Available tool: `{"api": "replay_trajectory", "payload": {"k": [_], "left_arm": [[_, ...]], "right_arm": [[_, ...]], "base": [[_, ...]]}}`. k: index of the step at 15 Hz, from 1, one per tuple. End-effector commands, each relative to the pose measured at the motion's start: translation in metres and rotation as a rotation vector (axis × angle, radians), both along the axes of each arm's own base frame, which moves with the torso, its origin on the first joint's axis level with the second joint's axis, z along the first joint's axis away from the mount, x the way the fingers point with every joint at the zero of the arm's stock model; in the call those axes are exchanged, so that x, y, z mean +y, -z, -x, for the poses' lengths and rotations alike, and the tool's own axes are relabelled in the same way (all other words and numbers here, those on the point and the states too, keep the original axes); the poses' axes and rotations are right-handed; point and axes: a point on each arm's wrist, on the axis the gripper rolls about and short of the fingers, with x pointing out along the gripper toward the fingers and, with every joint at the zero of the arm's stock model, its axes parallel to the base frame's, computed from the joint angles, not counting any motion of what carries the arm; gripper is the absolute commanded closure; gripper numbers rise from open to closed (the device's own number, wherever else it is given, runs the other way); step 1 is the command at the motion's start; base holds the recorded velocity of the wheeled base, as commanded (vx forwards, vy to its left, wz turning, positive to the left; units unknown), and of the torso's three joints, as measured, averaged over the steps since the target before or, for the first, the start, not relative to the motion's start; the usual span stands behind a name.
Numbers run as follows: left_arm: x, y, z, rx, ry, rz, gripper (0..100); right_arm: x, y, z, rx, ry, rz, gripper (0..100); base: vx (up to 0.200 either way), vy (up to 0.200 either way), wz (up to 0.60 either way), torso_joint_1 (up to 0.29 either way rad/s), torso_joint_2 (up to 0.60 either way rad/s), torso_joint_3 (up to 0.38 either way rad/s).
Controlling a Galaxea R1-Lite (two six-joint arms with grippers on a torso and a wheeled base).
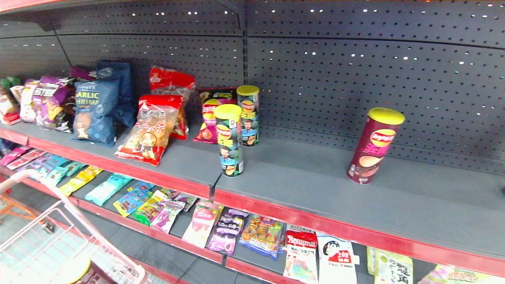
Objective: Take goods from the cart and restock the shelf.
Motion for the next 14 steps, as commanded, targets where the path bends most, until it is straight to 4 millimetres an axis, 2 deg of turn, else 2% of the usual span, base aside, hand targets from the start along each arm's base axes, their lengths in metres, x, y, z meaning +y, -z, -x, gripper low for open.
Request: {"api": "replay_trajectory", "payload": {"k": [1,6,14], "left_arm": [[0.0,0.0003,-0.0001,0.002,0.0,0.0,0],[0.0,0.0003,-0.0001,0.002,0.0,0.0,0],[0.0,0.0003,-0.0001,0.002,0.0,0.0,0]], "right_arm": [[0.0,0.0,0.0,-0.001,0.0,0.001,0],[0.0,0.0,0.0,-0.001,-0.001,0.002,0],[0.0001,0.0001,0.0,0.001,-0.006,0.004,0]], "base": [[0.0,0.0,0.6,0.002,0.0,0.002],[0.0,0.0,0.6,0.002,0.0,0.003],[0.0,0.0,0.0,0.0,0.0,0.0]]}}
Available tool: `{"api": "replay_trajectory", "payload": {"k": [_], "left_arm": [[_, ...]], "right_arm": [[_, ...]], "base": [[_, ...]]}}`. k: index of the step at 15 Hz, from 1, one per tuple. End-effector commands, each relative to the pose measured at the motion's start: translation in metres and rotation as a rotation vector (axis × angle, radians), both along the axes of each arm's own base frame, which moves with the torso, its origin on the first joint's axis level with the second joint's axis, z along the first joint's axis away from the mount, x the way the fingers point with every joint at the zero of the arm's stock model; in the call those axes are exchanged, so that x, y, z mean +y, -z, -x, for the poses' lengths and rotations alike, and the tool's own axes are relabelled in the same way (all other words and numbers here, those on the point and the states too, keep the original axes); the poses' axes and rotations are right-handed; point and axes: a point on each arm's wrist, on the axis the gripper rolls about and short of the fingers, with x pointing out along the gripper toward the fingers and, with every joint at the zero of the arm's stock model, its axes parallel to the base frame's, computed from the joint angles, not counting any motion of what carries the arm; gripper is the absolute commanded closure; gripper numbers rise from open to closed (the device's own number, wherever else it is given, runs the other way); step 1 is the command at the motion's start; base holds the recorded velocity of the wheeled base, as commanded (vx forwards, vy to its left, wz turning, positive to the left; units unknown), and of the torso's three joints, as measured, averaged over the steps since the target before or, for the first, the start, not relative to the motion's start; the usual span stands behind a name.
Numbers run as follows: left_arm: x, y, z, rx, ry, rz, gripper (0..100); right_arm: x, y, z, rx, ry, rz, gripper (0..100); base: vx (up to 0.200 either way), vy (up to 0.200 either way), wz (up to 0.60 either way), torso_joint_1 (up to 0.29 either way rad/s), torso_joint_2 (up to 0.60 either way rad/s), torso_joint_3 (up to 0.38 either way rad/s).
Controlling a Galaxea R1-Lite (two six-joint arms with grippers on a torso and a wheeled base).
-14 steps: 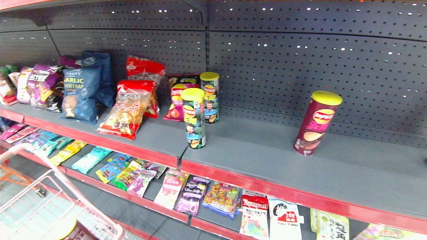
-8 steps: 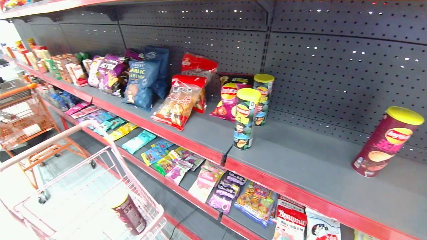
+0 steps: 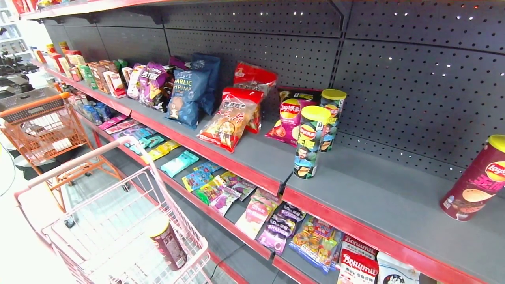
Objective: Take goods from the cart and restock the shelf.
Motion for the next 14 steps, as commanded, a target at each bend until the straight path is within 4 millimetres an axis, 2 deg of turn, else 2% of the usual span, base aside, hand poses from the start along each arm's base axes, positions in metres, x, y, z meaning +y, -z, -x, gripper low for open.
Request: {"api": "replay_trajectory", "payload": {"k": [1,14], "left_arm": [[0.0,0.0001,0.0,0.001,-0.001,0.0,0],[0.0,0.0001,0.0,0.001,-0.001,0.0,0]], "right_arm": [[0.0,0.0,0.0,-0.001,-0.001,0.0,0],[0.0,0.0,0.0,-0.001,-0.001,0.0,0]], "base": [[0.0,0.0,0.0,-0.09,0.16,0.11],[0.0,0.0,0.0,-0.148,0.34,0.19]]}}
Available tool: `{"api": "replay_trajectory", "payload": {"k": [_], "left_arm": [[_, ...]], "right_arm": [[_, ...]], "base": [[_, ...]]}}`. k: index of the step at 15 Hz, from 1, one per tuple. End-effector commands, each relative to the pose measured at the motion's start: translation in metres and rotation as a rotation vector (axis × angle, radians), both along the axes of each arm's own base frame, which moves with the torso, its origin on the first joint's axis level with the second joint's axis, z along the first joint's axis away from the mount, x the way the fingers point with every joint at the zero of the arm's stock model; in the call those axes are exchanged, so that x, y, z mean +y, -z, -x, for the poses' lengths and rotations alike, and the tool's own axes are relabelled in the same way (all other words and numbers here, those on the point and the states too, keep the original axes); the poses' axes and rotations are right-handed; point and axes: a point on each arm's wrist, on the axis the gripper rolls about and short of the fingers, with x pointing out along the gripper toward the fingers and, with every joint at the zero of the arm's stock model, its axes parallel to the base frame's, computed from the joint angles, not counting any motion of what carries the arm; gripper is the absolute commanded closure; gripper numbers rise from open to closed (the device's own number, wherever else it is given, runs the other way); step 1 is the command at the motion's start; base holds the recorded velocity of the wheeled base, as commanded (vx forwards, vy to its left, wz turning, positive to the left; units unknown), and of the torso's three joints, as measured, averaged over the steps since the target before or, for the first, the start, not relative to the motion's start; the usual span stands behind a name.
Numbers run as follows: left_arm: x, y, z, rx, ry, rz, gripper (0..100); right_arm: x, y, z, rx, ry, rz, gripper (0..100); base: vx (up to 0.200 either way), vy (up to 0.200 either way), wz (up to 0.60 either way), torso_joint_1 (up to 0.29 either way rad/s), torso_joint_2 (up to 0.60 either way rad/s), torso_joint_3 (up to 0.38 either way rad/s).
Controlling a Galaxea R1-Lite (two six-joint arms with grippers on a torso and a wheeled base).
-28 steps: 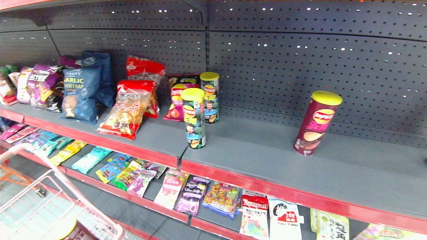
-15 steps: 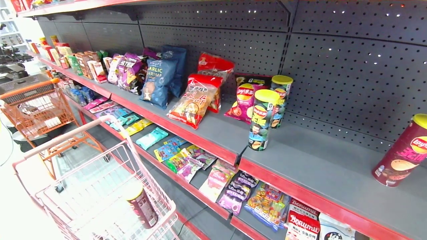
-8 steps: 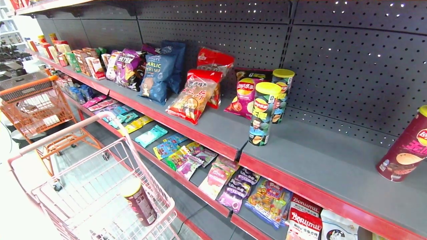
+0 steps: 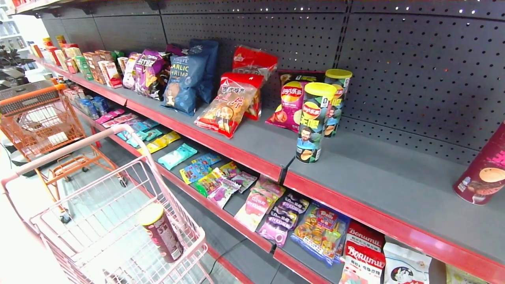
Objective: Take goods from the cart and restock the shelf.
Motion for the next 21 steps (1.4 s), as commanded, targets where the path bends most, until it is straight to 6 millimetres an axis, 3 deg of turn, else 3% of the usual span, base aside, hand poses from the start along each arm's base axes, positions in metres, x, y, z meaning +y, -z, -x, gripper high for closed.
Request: {"api": "replay_trajectory", "payload": {"k": [1,8,21], "left_arm": [[0.0,0.0,-0.0001,0.0,0.0,0.0,0],[0.0,0.0,-0.0001,0.0,0.0,0.0,0],[0.0,-0.0004,0.0001,-0.001,0.0,0.0,0]], "right_arm": [[0.0,-0.0001,0.0,-0.002,-0.001,0.0,0],[0.0,-0.0001,0.0,-0.002,-0.001,0.0,0],[0.0,-0.0001,0.0,-0.002,-0.001,0.0,0]], "base": [[0.0,0.0,0.0,-0.144,0.37,0.207],[0.0,0.0,0.0,-0.148,0.37,0.213],[0.0,0.0,0.0,-0.033,0.09,0.054]]}}
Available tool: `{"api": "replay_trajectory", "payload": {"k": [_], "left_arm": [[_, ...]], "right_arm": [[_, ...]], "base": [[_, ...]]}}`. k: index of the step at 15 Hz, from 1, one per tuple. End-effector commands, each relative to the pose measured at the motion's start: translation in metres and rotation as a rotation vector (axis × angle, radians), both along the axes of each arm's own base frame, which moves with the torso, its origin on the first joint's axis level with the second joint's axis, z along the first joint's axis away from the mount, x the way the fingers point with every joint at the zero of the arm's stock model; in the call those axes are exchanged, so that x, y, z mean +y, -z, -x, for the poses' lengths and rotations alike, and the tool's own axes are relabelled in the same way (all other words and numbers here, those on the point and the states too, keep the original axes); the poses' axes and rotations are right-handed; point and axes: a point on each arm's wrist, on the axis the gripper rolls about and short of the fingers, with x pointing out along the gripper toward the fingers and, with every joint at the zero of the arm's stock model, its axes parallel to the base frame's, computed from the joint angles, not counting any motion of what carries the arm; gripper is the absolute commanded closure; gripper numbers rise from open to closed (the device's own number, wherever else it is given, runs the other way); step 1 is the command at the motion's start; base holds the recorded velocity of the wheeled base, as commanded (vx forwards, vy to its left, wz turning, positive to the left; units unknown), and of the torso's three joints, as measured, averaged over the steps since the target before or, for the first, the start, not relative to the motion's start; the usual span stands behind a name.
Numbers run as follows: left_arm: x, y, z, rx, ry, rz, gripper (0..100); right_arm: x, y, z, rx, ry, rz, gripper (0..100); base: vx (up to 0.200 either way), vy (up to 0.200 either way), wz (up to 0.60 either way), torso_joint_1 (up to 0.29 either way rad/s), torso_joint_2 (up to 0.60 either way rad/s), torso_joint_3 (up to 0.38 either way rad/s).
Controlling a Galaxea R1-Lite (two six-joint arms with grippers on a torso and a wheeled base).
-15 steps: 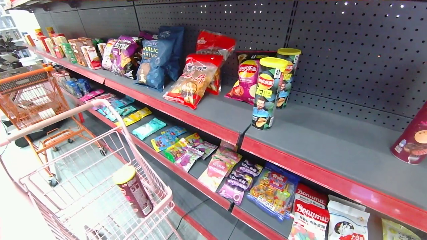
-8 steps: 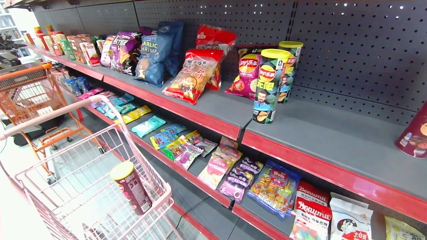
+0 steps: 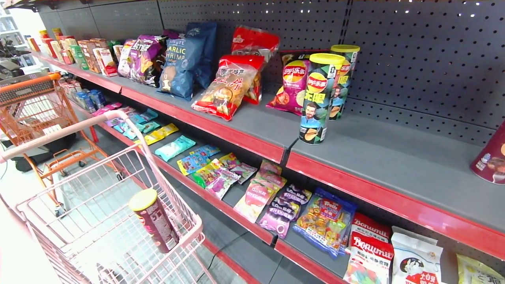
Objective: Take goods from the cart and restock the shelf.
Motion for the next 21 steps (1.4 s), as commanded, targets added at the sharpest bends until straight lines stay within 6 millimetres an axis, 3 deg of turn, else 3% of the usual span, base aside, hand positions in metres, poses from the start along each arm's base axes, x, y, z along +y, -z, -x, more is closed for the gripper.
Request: {"api": "replay_trajectory", "payload": {"k": [1,4,5,6,7,8,10,11,12,13,16,21], "left_arm": [[0.0,0.0,0.0,0.003,0.002,-0.001,0],[0.0,-0.007,-0.003,0.033,0.026,-0.024,0],[0.0,-0.055,-0.007,0.009,0.04,-0.001,0],[0.0,-0.055,-0.007,0.009,0.04,-0.001,0],[0.0,-0.153,-0.056,0.055,0.007,0.188,0],[0.003,-0.152,-0.084,0.146,-0.103,0.154,0],[0.014,-0.133,-0.127,0.281,-0.195,0.101,0],[0.015,-0.128,-0.142,0.279,-0.161,0.106,0],[0.026,-0.104,-0.182,0.293,-0.06,0.091,0],[0.034,-0.085,-0.198,0.331,-0.042,0.024,0],[0.042,-0.032,-0.205,0.412,0.108,0.013,0],[0.048,0.013,-0.218,0.44,0.179,0.037,0]], "right_arm": [[0.0,0.0,0.0,-0.001,0.0,0.0,0],[0.0,0.0,0.0,-0.001,0.0,0.0,0],[0.0,0.0,0.0,-0.001,0.0,0.0,0],[0.0,0.0,0.0,-0.001,0.0,0.0,0],[0.0,0.0,0.0,0.0,0.001,0.0,0],[0.0,0.0,0.0,0.0,0.0,0.0,0],[0.0,0.0,0.0,0.0,0.0,0.0,0],[0.0,0.0,0.0,-0.001,0.0,0.0,0],[0.0,0.0,0.0,0.0,0.0,0.0,0],[0.0,0.0,0.0,-0.001,0.0,0.0,0],[0.0,0.0,0.0,0.0,0.0,0.0,0],[0.0,0.0,0.0,0.0,0.0,0.002,0]], "base": [[0.0,0.0,0.0,0.0,0.0,0.0],[0.0,0.0,0.0,0.0,0.0,0.0],[0.0,0.0,0.0,0.0,0.0,0.0],[0.0,0.0,0.0,0.0,0.0,0.0],[0.0,0.0,0.0,0.0,0.0,0.0],[0.0,0.0,0.0,0.0,0.0,0.0],[0.0,0.0,0.0,0.0,0.0,0.0],[0.0,0.0,0.0,0.0,0.0,0.0],[0.0,0.0,0.0,0.0,0.0,0.0],[0.0,0.0,0.0,0.0,0.0,0.0],[0.0,0.0,0.0,0.0,0.0,0.0],[0.0,0.0,0.0,0.0,0.0,0.0]]}}
